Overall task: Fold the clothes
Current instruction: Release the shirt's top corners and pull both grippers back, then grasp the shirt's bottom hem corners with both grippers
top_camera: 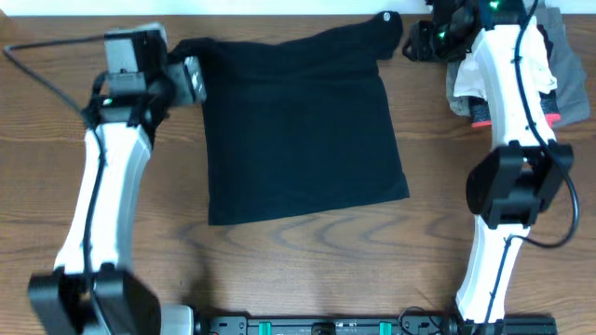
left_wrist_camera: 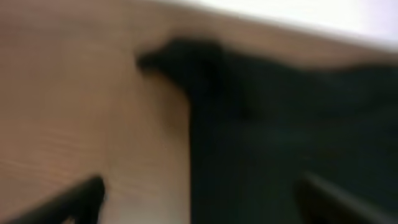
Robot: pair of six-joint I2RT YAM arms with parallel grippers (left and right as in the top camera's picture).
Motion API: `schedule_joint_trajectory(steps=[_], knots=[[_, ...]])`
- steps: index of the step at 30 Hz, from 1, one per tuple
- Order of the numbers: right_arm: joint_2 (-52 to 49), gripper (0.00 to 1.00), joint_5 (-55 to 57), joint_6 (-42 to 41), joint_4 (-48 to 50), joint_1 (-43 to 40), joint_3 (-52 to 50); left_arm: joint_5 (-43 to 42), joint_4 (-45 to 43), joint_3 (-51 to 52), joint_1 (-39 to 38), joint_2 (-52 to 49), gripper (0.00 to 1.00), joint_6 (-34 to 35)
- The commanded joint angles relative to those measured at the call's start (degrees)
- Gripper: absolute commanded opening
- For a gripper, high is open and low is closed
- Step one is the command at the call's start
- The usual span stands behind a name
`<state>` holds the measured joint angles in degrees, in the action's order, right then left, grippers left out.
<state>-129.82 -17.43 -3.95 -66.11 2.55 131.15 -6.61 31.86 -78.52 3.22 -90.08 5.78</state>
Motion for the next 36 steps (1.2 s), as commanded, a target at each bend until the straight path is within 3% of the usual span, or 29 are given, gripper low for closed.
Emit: schedule_joint_trajectory(steps=[1,4,7,14,20,25,26,27,29,31,36], knots=[[0.90,0.12,-4.48,-0.33,-4.81,3.26,0.39,-3.76,9.11,-0.09,0.20,0.42,0.74,1.64],[0.31,0.02,-3.43,-0.28,-10.54,5.99,0.28,-3.76,17.11,1.40,0.20,0.22,0.51,4.94],[0.15,0.01,0.15,-0.70,-15.67,8.46,0.15,-3.78,21.73,3.43,0.20,0.22,0.06,7.32],[0.17,0.01,7.15,-4.85,-20.94,12.35,-5.38,-4.79,25.53,9.75,0.20,0.22,0.06,8.68],[0.17,0.01,7.15,-4.87,-17.79,12.74,-17.00,-4.79,24.85,16.96,0.20,0.26,0.06,11.08],[0.70,0.02,9.29,-4.50,-17.92,12.74,-21.00,-4.74,24.00,20.15,0.20,0.26,0.06,10.99],[1.14,0.02,9.55,-4.15,-17.94,12.74,-21.64,-4.76,23.74,20.59,0.20,0.26,0.09,10.73],[1.57,0.04,9.60,-3.61,-18.01,12.74,-22.36,-4.76,23.41,21.05,0.20,0.26,0.24,10.29],[2.49,0.12,11.17,-3.50,-18.34,12.76,-24.17,-4.76,22.88,22.25,0.20,0.24,0.40,9.07],[3.43,0.20,13.68,-3.76,-18.47,12.70,-26.71,-4.76,22.03,23.69,0.20,0.24,0.44,8.20],[5.86,0.27,14.86,-4.46,-14.97,11.21,-33.90,-4.76,18.97,26.82,0.20,0.24,0.46,7.76]])
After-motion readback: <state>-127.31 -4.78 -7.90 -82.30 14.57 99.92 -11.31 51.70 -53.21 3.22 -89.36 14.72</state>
